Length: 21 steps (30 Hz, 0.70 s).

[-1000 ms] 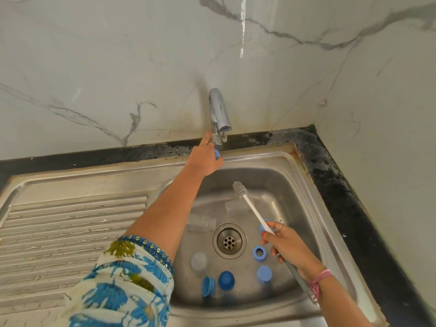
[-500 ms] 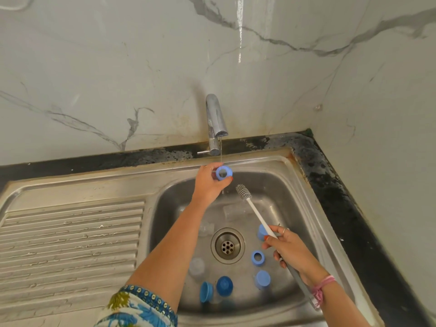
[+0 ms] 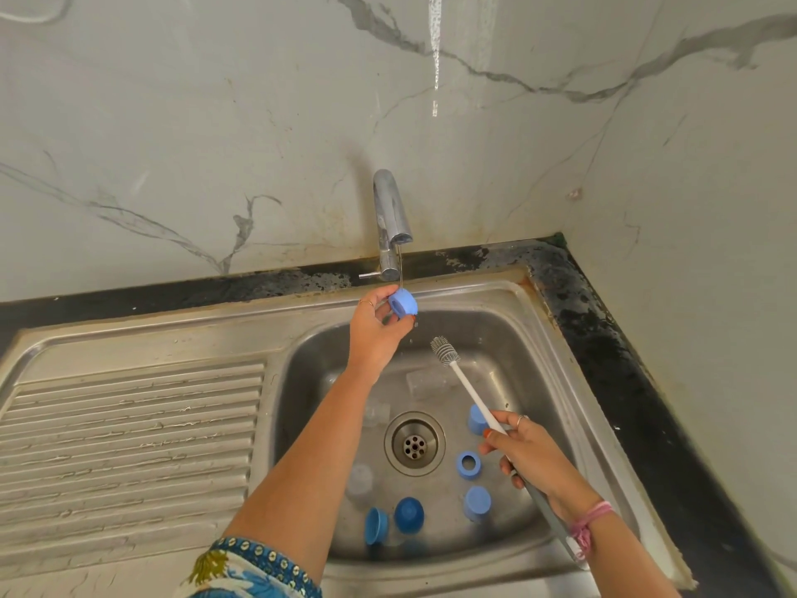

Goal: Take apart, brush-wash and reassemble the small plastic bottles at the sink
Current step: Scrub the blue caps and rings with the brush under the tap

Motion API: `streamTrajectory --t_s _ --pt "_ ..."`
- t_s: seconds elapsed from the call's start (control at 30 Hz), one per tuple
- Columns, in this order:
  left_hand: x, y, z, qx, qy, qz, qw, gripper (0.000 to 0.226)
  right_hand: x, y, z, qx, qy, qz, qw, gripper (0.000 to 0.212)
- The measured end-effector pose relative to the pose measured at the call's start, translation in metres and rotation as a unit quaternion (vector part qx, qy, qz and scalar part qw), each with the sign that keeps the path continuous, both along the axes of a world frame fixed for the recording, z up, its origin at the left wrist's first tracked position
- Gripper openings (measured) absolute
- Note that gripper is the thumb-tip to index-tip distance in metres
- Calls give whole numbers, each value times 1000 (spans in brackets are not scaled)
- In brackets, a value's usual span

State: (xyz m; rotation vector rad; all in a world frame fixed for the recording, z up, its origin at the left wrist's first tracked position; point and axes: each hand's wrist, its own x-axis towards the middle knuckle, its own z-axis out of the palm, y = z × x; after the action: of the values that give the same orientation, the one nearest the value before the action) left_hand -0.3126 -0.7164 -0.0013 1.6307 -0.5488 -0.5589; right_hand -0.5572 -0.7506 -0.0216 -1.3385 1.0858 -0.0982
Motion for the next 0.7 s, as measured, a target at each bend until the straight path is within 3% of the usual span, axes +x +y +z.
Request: streamTrajectory --t_s 0.3,0.47,0.7 --pt "-2 -5 8 -72 158 23 985 46 0 2 3 -3 1 3 1000 17" --pt "-1 -1 15 -190 390 7 901 32 1 2 2 0 5 6 1000 17" --pt "-5 -1 15 -184 488 1 853 27 3 1 3 4 4 4 1000 17"
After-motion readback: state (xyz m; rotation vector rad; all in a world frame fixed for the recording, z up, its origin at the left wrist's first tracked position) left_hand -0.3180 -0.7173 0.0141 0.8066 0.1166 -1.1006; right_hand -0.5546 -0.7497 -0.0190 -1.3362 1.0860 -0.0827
